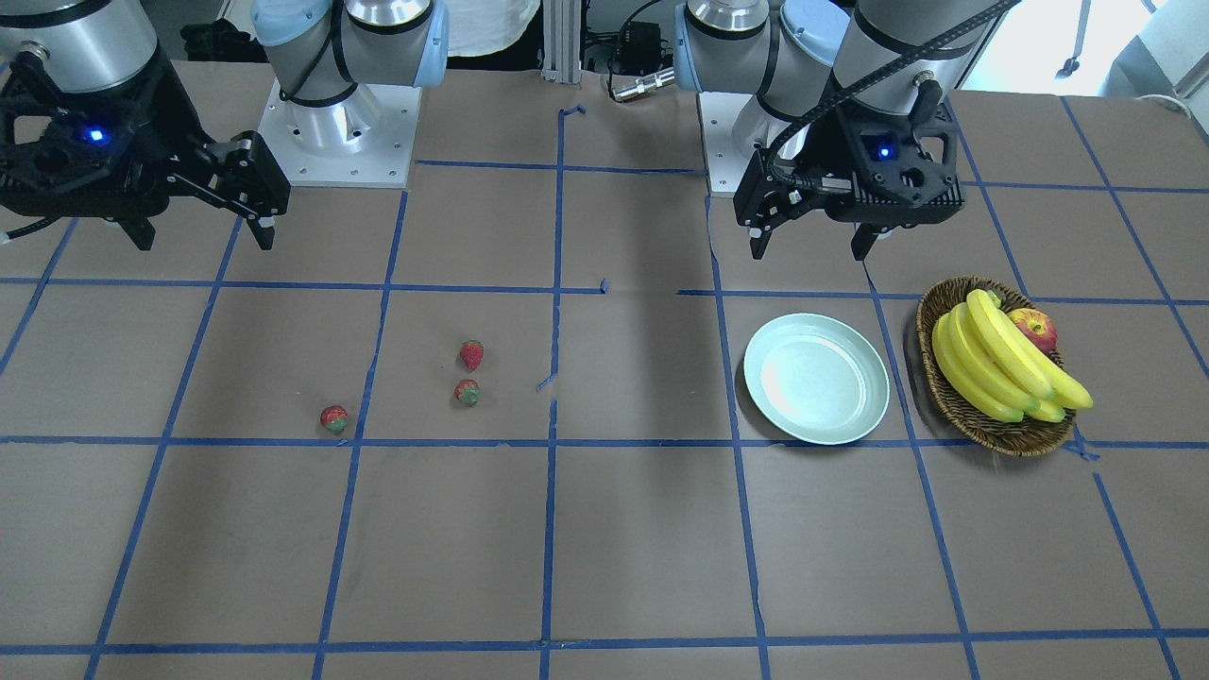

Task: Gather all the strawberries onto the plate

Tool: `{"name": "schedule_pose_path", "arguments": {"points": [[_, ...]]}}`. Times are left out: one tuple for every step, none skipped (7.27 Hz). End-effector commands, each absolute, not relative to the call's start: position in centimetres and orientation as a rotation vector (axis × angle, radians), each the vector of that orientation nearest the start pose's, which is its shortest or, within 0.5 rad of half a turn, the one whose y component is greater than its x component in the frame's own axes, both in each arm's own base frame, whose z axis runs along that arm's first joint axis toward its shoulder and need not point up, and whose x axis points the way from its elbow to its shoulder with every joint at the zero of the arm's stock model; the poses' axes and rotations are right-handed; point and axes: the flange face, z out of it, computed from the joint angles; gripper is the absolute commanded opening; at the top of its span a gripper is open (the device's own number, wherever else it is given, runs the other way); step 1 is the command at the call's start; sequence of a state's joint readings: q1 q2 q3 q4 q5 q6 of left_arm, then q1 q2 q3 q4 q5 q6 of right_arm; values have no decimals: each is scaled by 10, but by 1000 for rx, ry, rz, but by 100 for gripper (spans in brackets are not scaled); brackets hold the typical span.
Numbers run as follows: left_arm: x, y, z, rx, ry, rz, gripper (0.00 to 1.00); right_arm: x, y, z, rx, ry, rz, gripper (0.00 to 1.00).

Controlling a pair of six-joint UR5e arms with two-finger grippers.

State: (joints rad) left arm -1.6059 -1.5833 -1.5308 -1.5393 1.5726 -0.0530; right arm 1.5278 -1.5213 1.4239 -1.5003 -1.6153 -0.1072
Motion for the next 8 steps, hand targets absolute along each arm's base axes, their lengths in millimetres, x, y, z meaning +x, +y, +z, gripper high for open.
{"name": "schedule_pose_path", "arguments": {"points": [[-150,-500,507,-15,3141,-104,100,107,-519,529,-99,3188,-38,100],[-150,-500,507,-12,3144,-104,100,107,-519,529,-102,3186,-39,100],[-151,-498,506,-14,3147,-99,100,107,-519,529,-102,3186,-39,100],[-151,-496,508,-14,3150,-103,100,106,-519,528,-99,3186,-39,100],[-151,-499,504,-33,3149,-94,100,107,-523,521,-102,3184,-17,100],[-151,-499,504,-36,3149,-94,100,106,-530,491,-111,3184,59,100],[-151,-499,503,-36,3150,-91,100,104,-541,451,-110,3194,63,100],[-151,-499,503,-38,3152,-89,100,104,-544,414,-106,3185,43,100]]}}
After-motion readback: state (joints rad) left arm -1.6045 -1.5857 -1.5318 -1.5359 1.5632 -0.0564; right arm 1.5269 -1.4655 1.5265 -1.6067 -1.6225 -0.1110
